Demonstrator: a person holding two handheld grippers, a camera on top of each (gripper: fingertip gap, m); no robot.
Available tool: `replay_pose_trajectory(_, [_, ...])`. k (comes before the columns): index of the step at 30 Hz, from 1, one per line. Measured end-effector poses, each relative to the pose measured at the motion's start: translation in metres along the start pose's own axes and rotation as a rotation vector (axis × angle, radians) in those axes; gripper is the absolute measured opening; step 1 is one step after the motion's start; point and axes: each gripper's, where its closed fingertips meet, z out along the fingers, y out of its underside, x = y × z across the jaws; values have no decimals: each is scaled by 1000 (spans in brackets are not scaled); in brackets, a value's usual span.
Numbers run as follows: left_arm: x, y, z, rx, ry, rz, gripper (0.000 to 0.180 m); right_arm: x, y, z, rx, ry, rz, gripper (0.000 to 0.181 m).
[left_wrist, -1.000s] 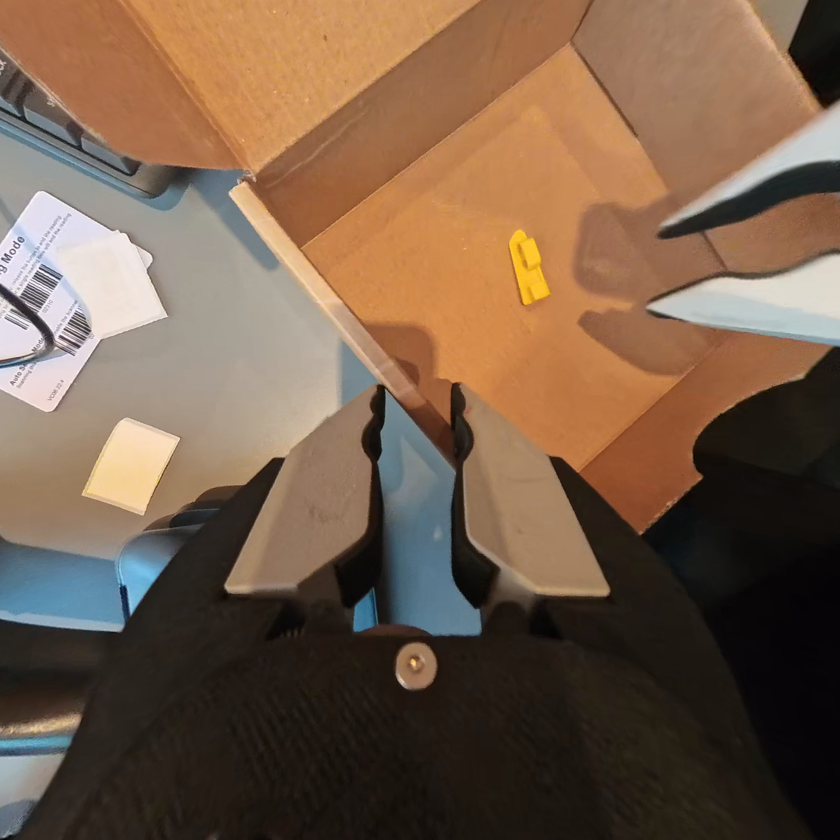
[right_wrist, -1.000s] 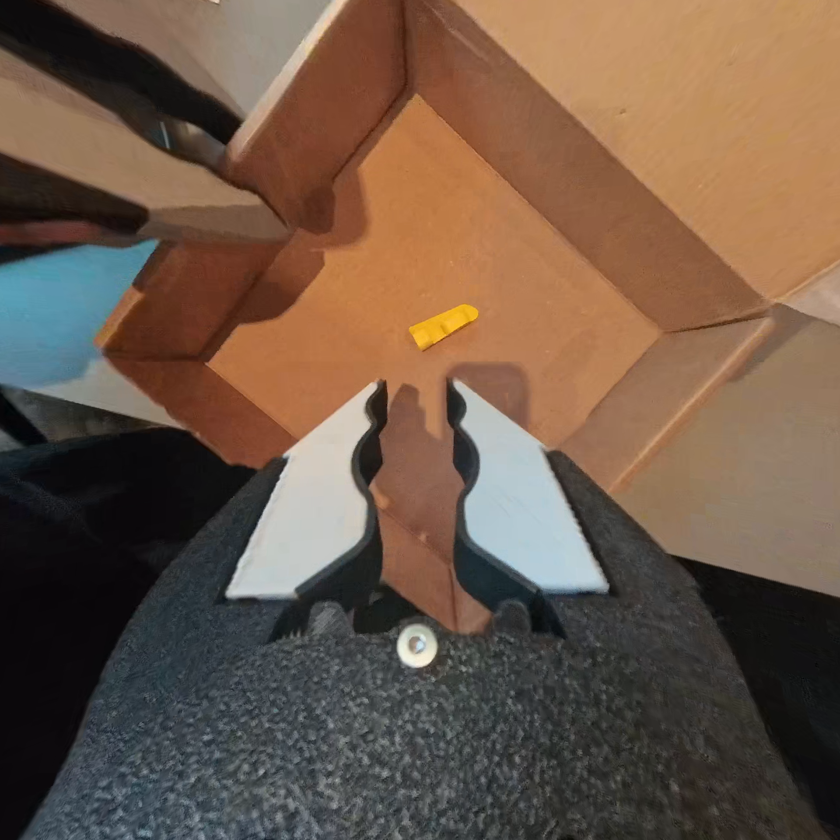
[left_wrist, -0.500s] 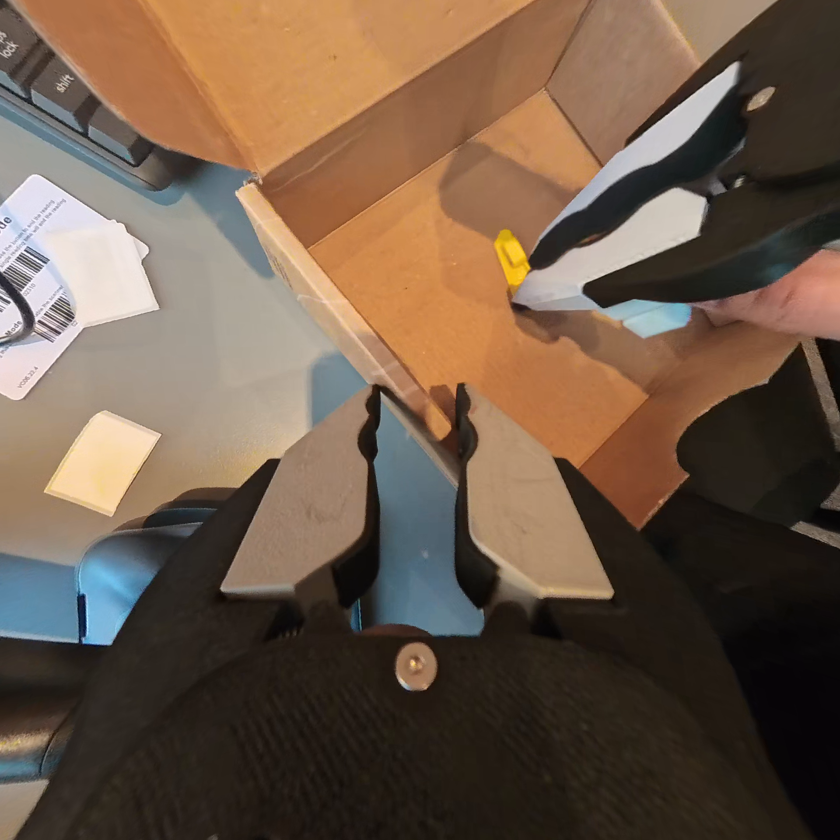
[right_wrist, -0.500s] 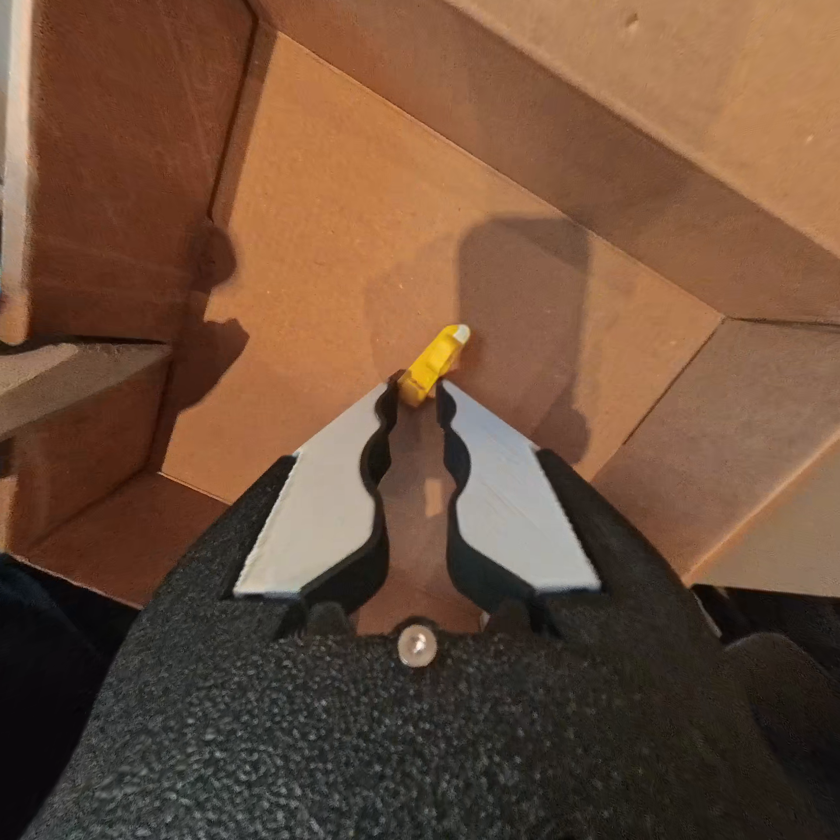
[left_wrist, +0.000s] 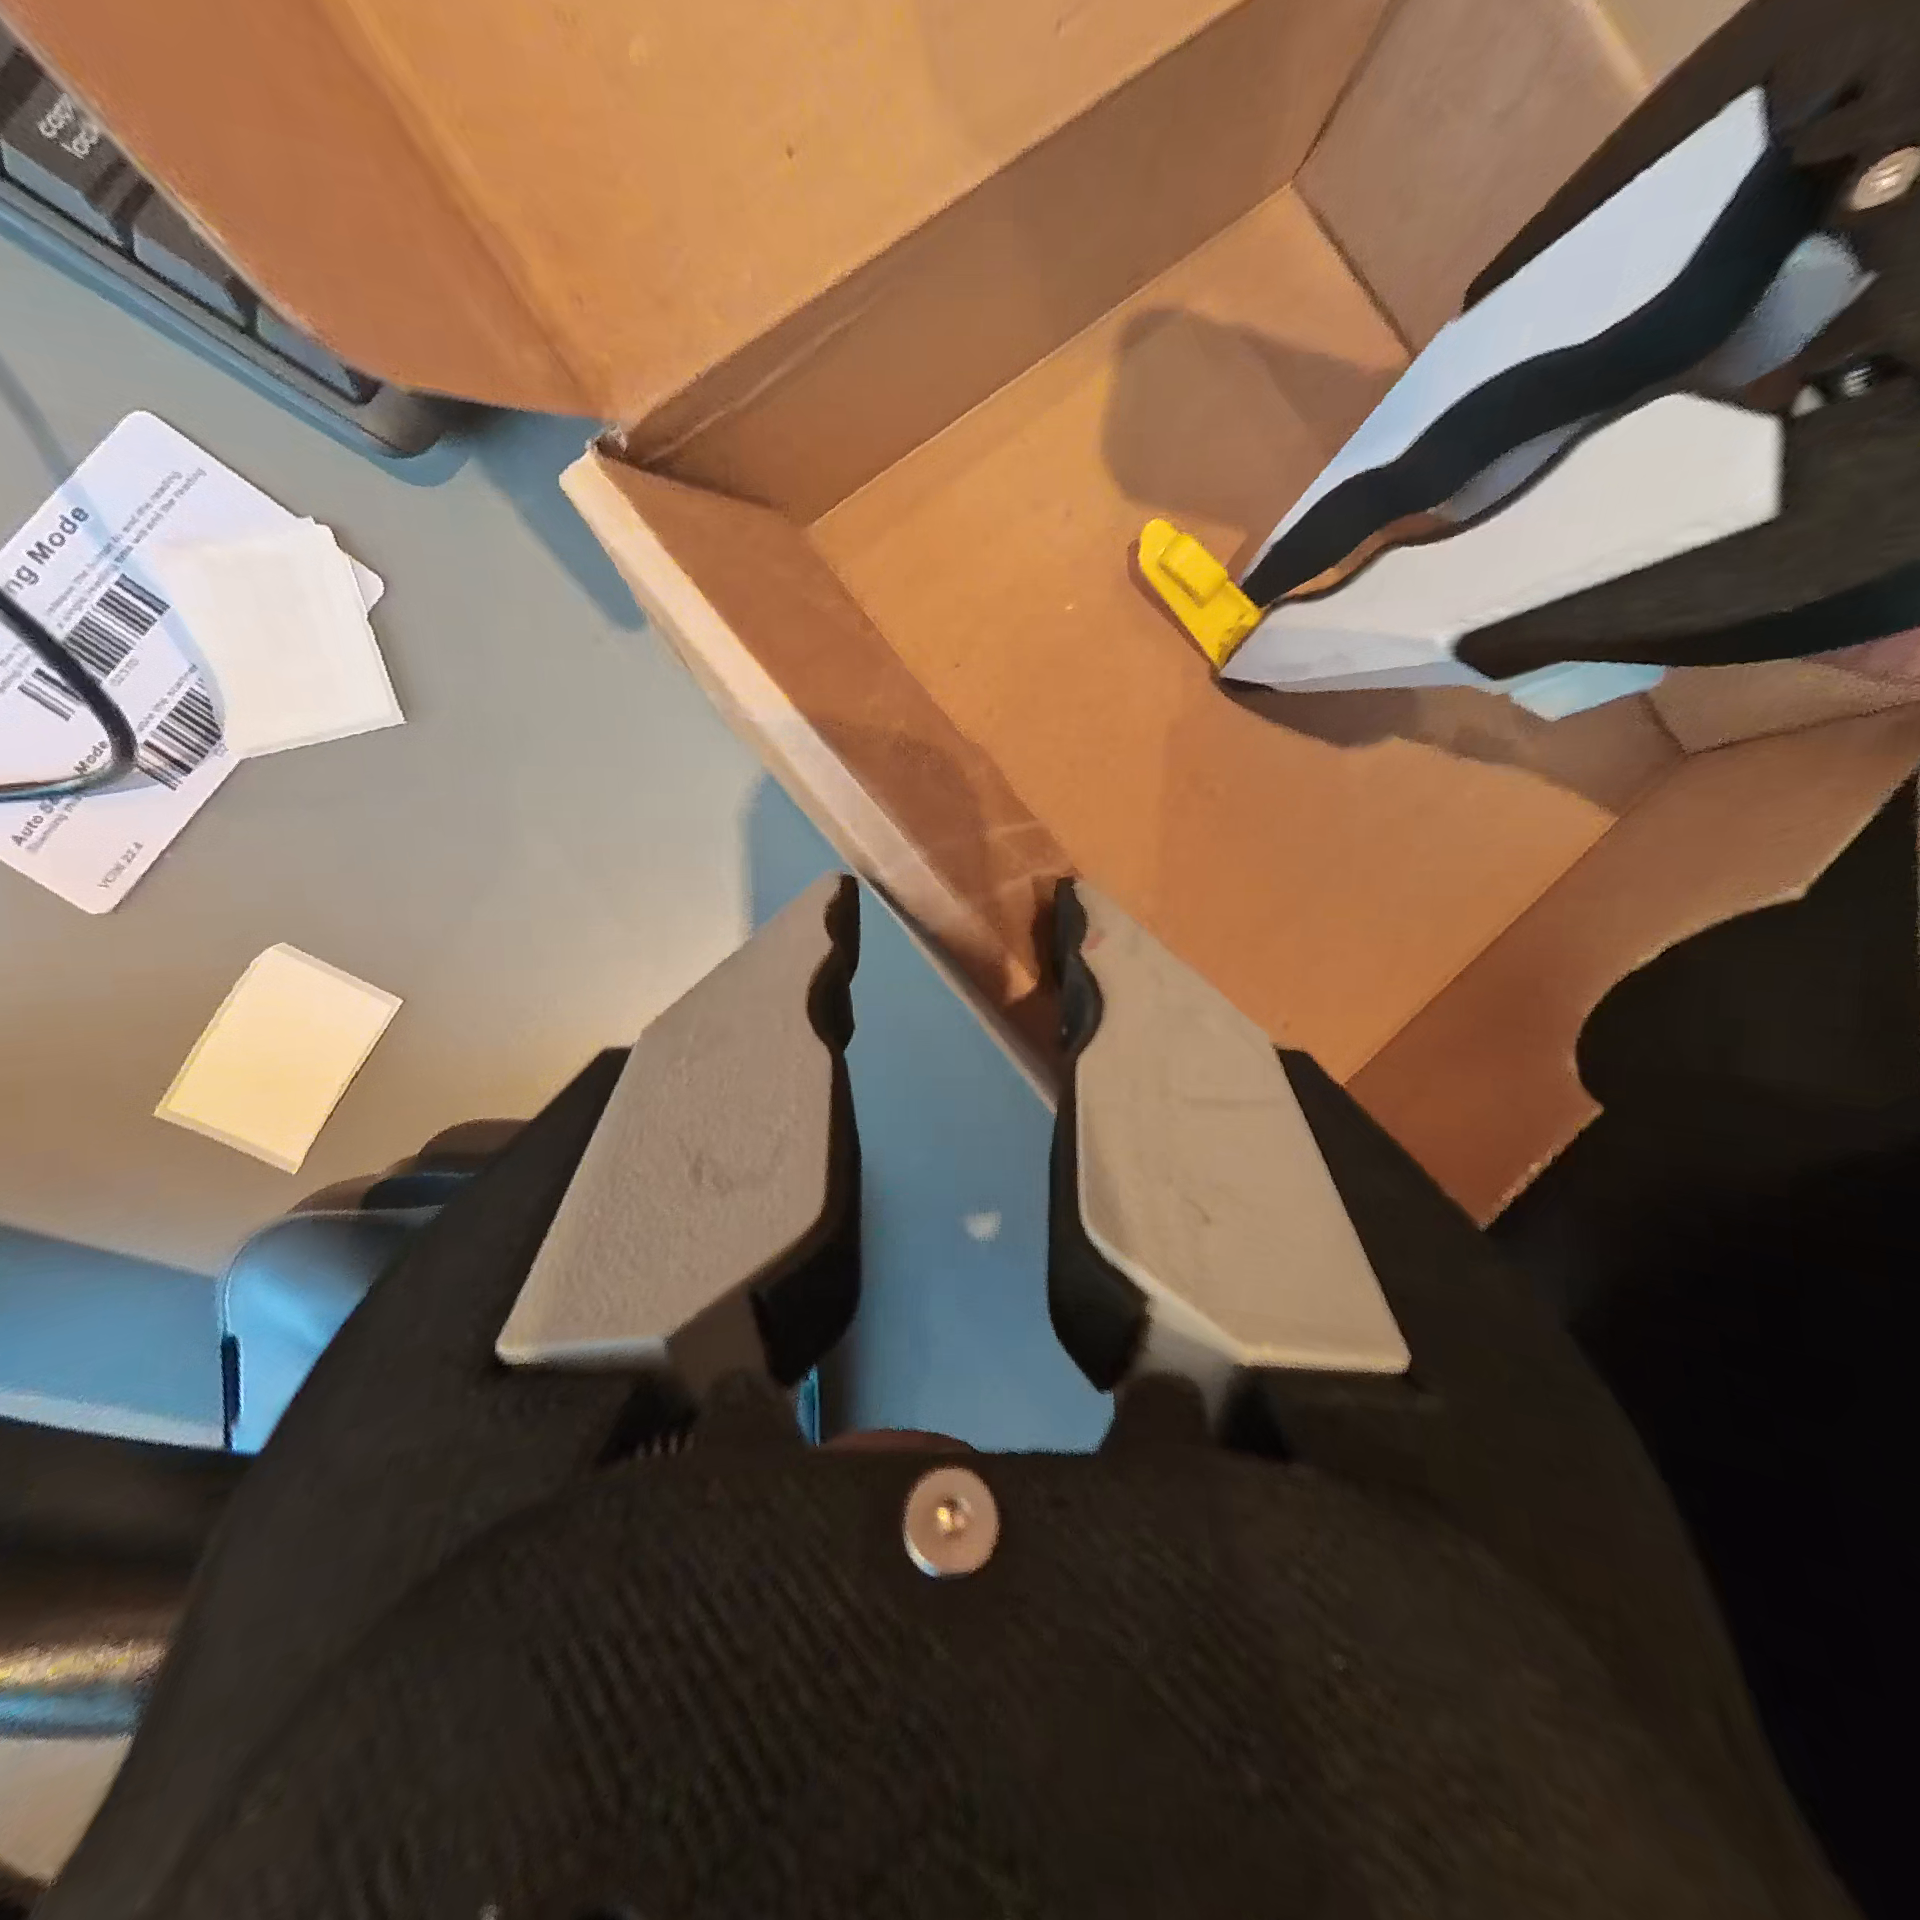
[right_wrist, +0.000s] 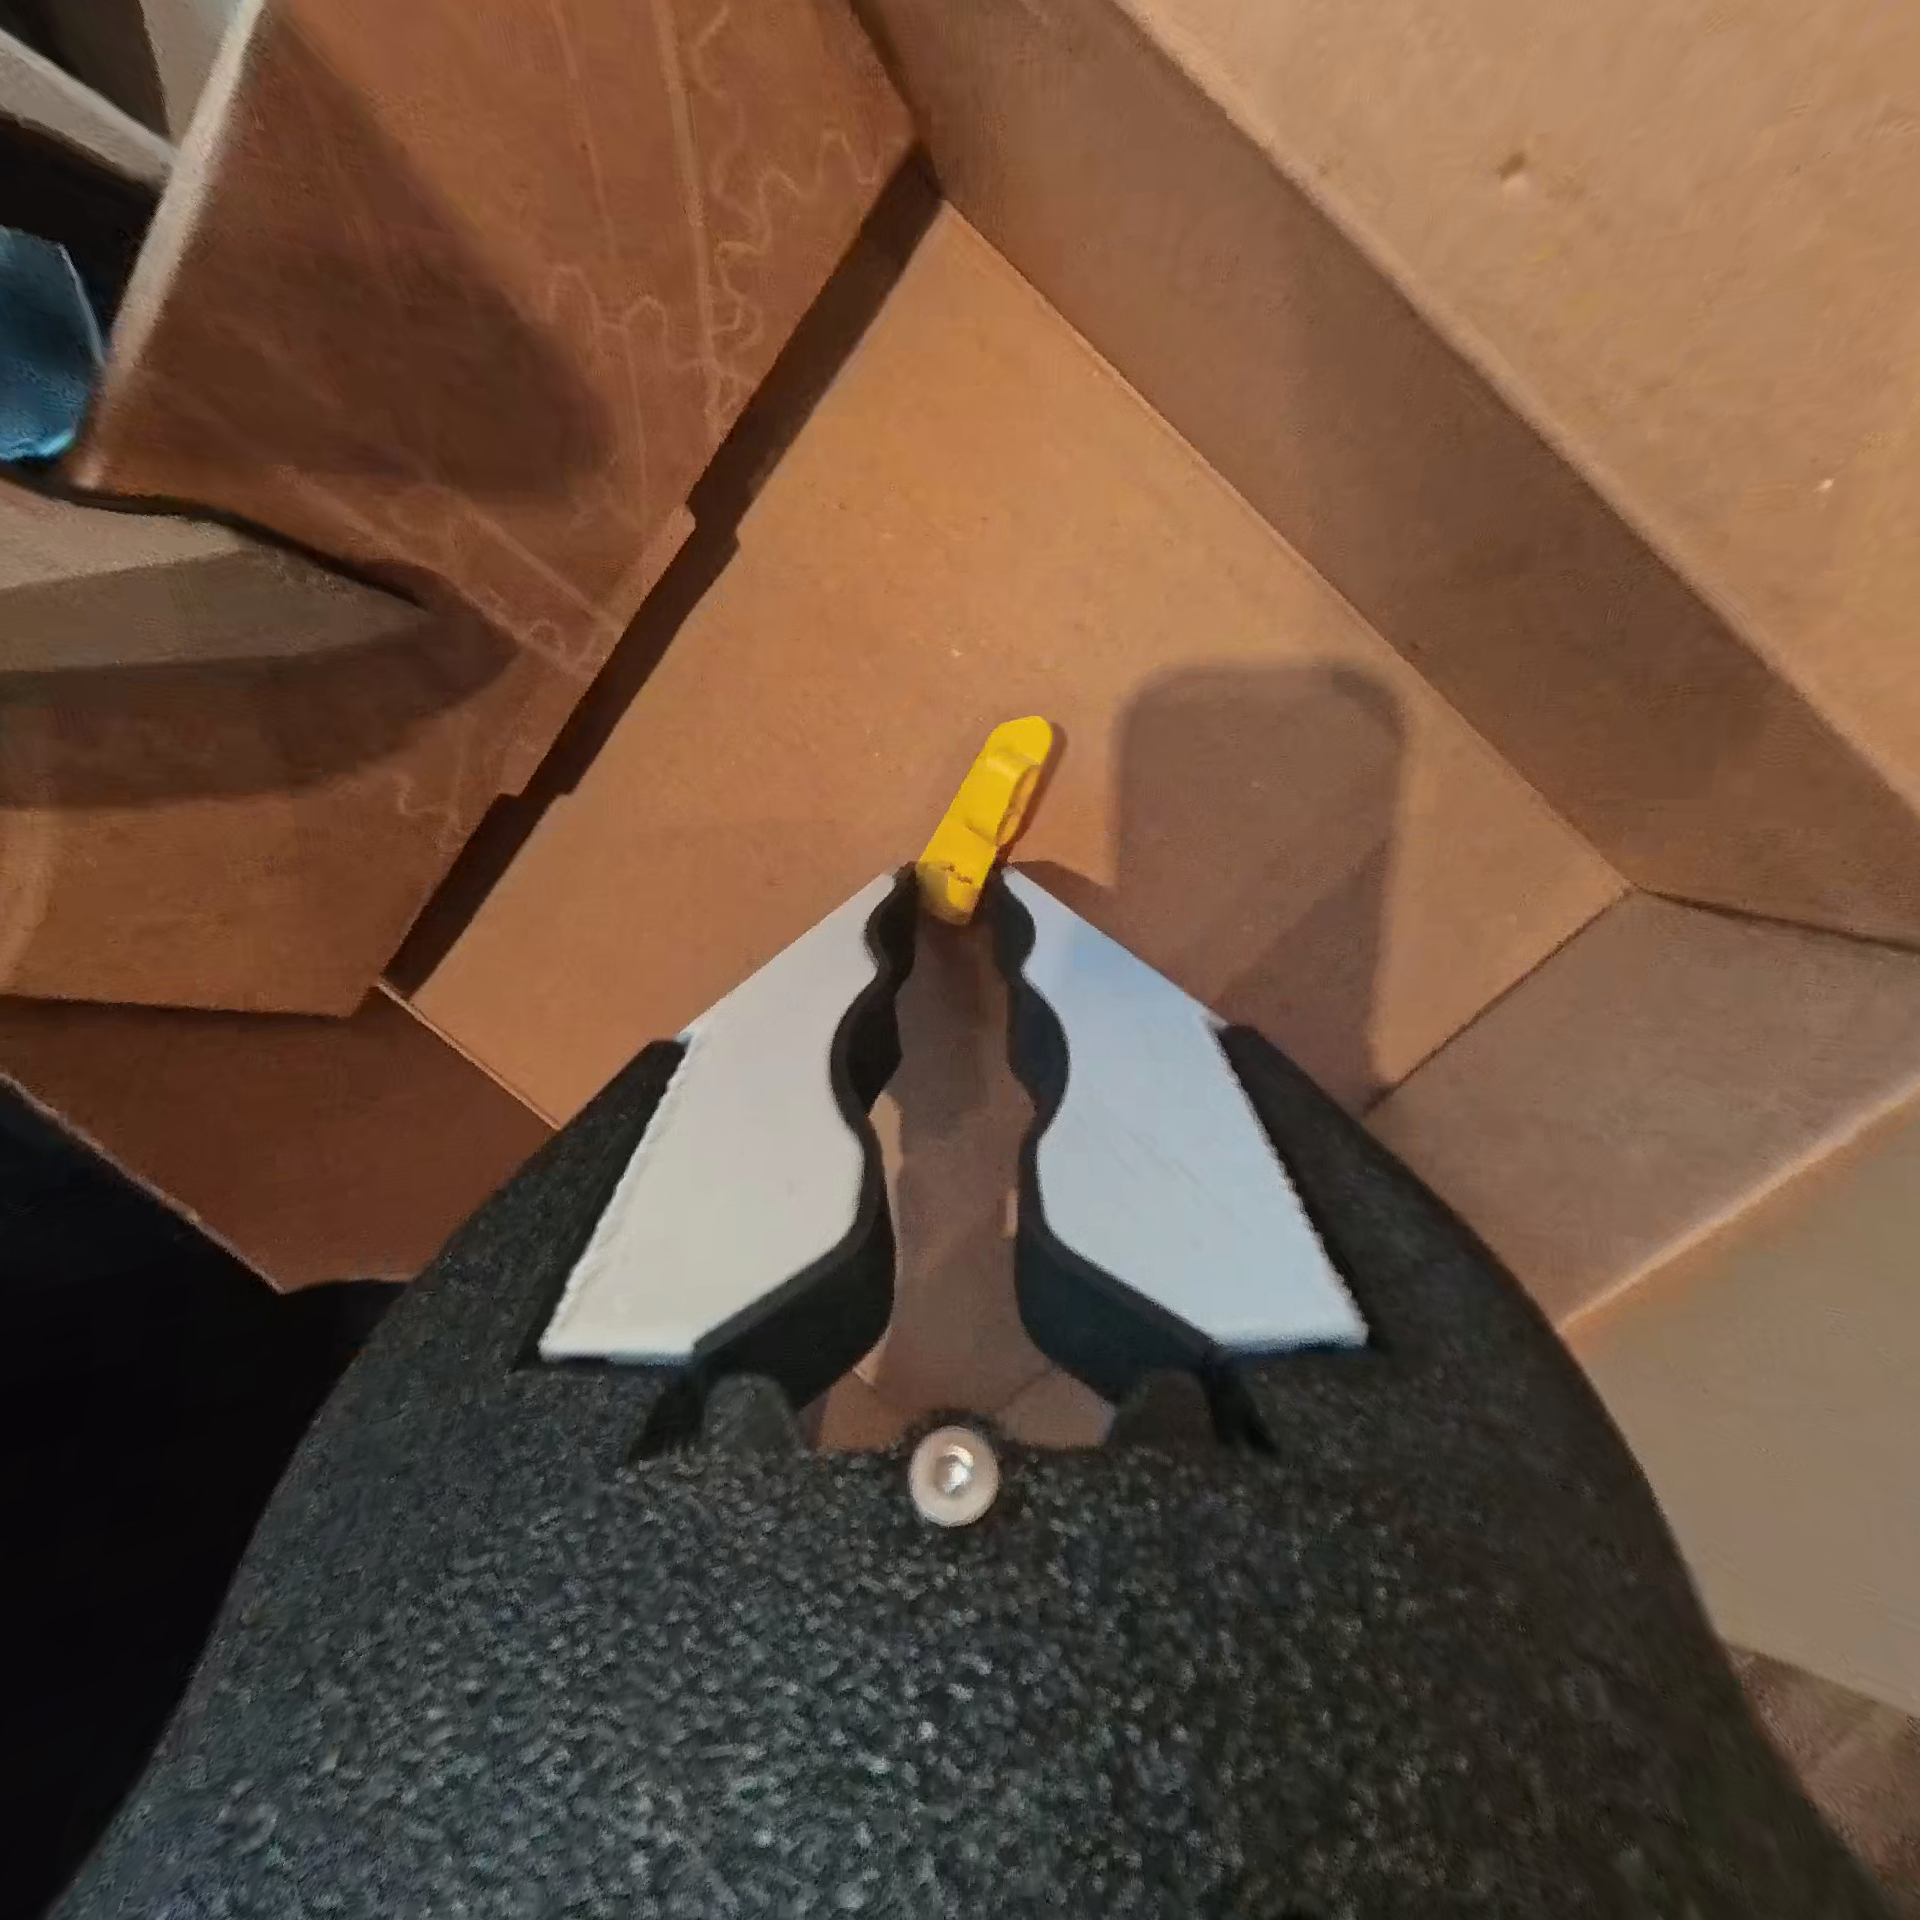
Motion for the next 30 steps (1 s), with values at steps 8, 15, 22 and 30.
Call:
replay_pose_trajectory(8, [0,3,1,-153,-106,-23,39,0,-22,-51,188,-129,-170,12])
replay_pose_trajectory(15, [4,7,7,-249,-120,-79,37,71,-7,-99,310,-151,-56,12])
replay_pose_trajectory(22, [5,8,7,-278,-129,-106,37,125,33,-90,261,-87,-7,12])
replay_pose_trajectory(30, [8,10,8,-310,-150,-120,39,223,70,-78,180,121,48,12])
